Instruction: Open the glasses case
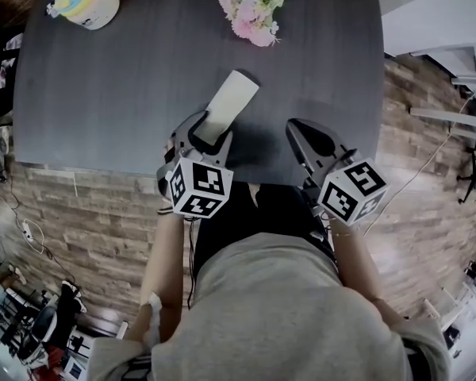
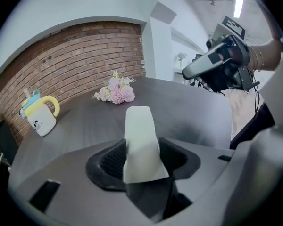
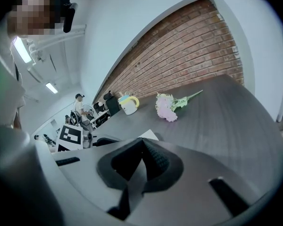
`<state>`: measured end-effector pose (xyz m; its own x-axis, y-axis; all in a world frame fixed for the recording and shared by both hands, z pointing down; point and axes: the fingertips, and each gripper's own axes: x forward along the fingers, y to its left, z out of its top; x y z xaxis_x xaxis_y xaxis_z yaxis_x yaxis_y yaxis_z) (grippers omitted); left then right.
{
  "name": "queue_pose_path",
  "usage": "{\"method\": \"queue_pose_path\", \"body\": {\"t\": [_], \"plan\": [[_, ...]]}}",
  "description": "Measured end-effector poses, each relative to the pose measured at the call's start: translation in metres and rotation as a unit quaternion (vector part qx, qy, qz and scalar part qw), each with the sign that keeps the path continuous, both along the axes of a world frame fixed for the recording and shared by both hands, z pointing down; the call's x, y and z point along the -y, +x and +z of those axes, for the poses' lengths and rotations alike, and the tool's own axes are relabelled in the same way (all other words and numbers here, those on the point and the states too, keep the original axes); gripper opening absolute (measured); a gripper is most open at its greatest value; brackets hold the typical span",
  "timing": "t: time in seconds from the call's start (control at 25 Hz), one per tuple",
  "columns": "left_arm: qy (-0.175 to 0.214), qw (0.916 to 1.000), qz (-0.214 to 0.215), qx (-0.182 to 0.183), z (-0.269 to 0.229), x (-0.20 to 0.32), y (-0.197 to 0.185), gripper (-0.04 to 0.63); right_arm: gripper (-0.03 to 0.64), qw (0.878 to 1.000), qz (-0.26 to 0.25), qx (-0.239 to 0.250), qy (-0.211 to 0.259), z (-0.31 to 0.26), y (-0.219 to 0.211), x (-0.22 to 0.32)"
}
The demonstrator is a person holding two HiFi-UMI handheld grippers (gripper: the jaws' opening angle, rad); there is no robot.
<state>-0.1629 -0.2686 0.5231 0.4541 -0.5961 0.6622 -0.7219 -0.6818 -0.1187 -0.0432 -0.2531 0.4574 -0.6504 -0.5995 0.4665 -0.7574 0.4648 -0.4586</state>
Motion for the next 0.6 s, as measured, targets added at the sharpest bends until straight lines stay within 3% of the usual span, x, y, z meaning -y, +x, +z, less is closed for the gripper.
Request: {"method": "queue_pose_path", "body": {"t": [0.24, 0.36, 0.44, 0.6], "plan": [[0.007, 0.9996, 0.021, -0.016, -0.007, -0.001, 0.0, 0.212, 0.008, 1.0, -0.004, -0.002, 0.008, -0.006, -0.007, 0.0], [0.007, 0.9991, 0.011, -0.041, -0.016, 0.0, -0.003, 0.169, 0.008, 1.0, -0.007, -0.004, 0.014, -0.009, -0.012, 0.001], [0.009, 0.998, -0.005, -0.062, -0.024, 0.002, -0.007, 0.087, 0.008, 1.0, -0.009, -0.007, 0.014, -0.01, -0.015, 0.002], [0.024, 0.9978, -0.021, -0.059, -0.032, 0.008, -0.022, 0.052, 0.008, 1.0, -0.012, -0.004, 0.021, -0.012, -0.022, 0.003]]}}
